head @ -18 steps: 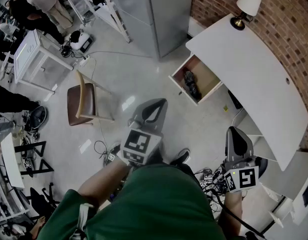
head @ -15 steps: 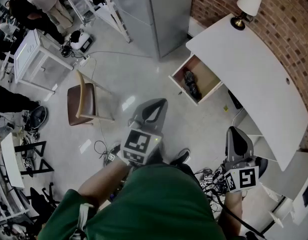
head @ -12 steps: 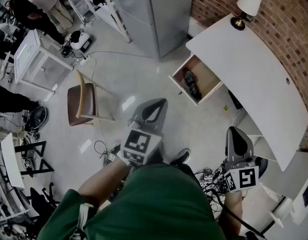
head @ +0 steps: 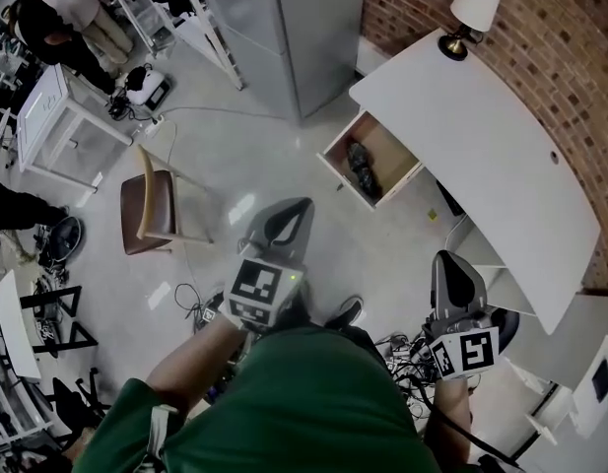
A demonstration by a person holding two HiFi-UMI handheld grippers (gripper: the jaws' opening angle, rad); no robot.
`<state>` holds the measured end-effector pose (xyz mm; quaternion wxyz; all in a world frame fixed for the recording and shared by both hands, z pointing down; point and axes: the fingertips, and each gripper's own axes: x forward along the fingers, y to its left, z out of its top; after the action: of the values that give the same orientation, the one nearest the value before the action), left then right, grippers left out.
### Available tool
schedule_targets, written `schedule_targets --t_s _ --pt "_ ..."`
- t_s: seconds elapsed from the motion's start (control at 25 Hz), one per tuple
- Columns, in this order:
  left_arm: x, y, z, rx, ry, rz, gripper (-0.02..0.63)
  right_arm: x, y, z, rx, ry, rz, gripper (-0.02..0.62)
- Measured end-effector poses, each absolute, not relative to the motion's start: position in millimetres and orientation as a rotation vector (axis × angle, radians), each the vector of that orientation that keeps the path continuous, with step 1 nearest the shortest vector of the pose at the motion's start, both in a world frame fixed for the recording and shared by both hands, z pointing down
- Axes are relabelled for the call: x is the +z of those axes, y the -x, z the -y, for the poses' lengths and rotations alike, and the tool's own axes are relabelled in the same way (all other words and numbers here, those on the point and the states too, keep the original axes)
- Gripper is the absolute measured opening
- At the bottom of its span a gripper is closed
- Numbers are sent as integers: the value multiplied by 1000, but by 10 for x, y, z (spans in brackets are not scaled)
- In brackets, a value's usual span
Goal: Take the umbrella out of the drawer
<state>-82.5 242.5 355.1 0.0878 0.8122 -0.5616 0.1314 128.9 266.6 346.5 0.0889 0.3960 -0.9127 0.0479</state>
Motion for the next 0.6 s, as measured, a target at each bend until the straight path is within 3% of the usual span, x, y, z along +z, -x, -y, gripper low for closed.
schedule_targets --t_s 0.6 --pt "3661 185 -2403 432 -2335 1774 0 3702 -1895 -2346 57 -1089 2716 -9"
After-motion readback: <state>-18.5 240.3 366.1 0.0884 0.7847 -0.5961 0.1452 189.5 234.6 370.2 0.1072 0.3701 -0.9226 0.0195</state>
